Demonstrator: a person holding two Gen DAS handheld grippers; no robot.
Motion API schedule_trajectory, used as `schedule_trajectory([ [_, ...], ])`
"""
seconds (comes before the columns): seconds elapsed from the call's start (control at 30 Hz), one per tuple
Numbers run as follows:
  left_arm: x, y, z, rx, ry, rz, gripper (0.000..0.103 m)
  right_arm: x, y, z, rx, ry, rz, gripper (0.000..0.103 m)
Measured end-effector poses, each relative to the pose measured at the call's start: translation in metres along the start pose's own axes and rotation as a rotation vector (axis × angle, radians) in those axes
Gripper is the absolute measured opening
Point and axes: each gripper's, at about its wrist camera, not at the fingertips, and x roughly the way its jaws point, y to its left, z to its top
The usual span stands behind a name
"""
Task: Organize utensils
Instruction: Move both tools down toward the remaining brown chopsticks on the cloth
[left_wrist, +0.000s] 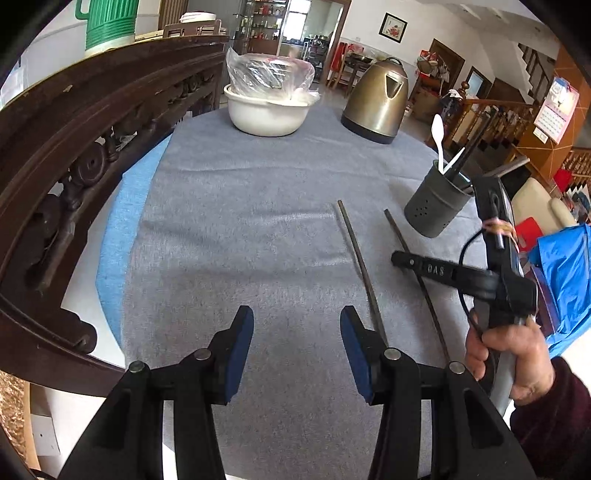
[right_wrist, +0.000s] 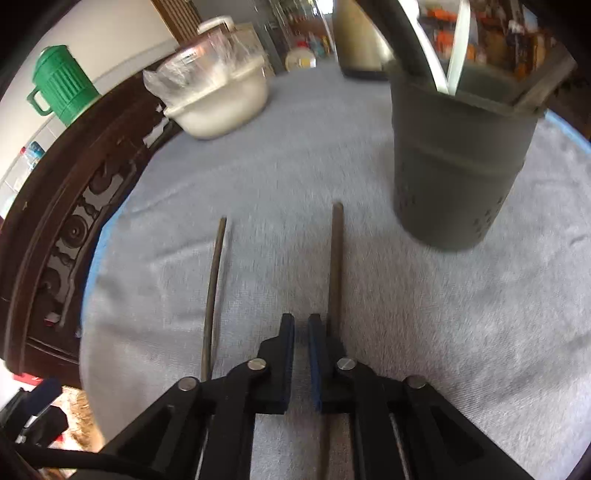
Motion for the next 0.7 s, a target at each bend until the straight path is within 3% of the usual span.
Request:
schedule_trajectory([
  [0.27, 0.032, -0.024, 0.026, 0.034, 0.048, -0.027, 0.05, -0.015, -0.027, -0.014, 0.049, -0.001, 0.058, 0.003],
  [0.4, 0.074, -0.032, 0.047, -0.007, 0.136, -0.076, 0.05, -0.033, -0.038, -0.012, 0.117, -0.031, 0.204, 0.005],
  [0.5, 0.1, -0.035, 0.065, -0.025, 0.163, -0.042, 0.05, -0.046, -0.047, -0.003, 0.156, -0.077, 0.218, 0.009],
  [0.6, 0.117, -0.041, 0.079, -0.024, 0.179, -0.022, 0.05, -0.041, -0.049, 0.005, 0.16, -0.07, 0.173, 0.044],
  [0.63, 0.123, -0.043, 0.083, -0.016, 0.187, -0.012, 0.05, -0.036, -0.049, 0.006, 0.168, -0.062, 0.172, 0.061],
  [0.7, 0.133, -0.046, 0.088, 0.005, 0.199, 0.022, 0.05, -0.028, -0.046, 0.007, 0.166, -0.056, 0.171, 0.062],
])
